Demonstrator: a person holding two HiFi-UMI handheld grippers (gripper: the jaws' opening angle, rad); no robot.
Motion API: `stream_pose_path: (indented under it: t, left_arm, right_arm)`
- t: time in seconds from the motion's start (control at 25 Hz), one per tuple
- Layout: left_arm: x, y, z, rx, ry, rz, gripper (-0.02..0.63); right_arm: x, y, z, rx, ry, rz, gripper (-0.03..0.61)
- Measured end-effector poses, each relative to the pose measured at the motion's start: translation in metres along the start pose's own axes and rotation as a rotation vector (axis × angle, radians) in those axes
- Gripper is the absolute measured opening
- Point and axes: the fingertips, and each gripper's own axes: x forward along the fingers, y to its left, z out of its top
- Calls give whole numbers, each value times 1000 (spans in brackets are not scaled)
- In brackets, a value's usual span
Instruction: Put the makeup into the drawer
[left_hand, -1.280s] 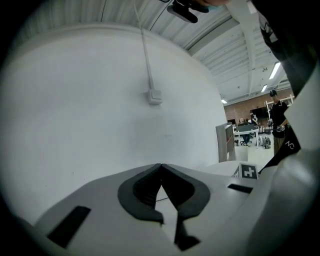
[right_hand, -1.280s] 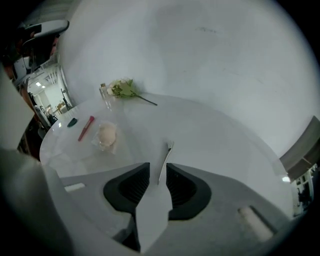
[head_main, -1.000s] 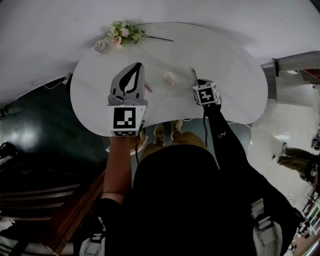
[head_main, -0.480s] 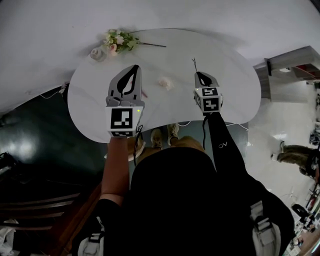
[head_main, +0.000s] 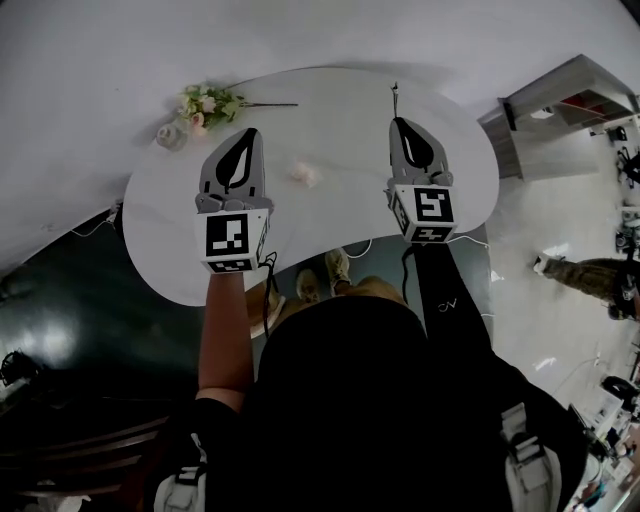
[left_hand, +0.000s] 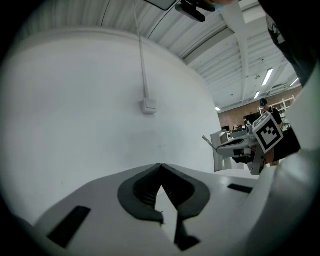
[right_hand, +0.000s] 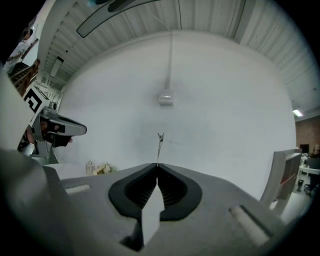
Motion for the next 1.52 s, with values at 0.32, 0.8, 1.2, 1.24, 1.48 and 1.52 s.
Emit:
stream_pose_path:
  t: [0.32,0.8,1.2,1.24,1.48,1.52]
  left_arm:
    - [-17,5,2,-13,3,55,9]
    - [-129,68,-20,-31,58,410,9]
    - [-257,112,-48,-16,136,622,9]
    - [-271,116,-49,-16,139,651,8]
    - [-359,131,-60,-29,178,789,9]
    - [-374,133,-63,-36,185,813,9]
  right_arm:
    - [-8,25,14,0,-45,92,12]
    - [19,159,24,-15,-95,484,12]
    - [1,309,35,-53,-104,748,12]
    - [-4,326,35,-60,-105,781,12]
    - [-38,417,41,-81,-117,950,12]
    - [-44,431,43,-82,-120,974,12]
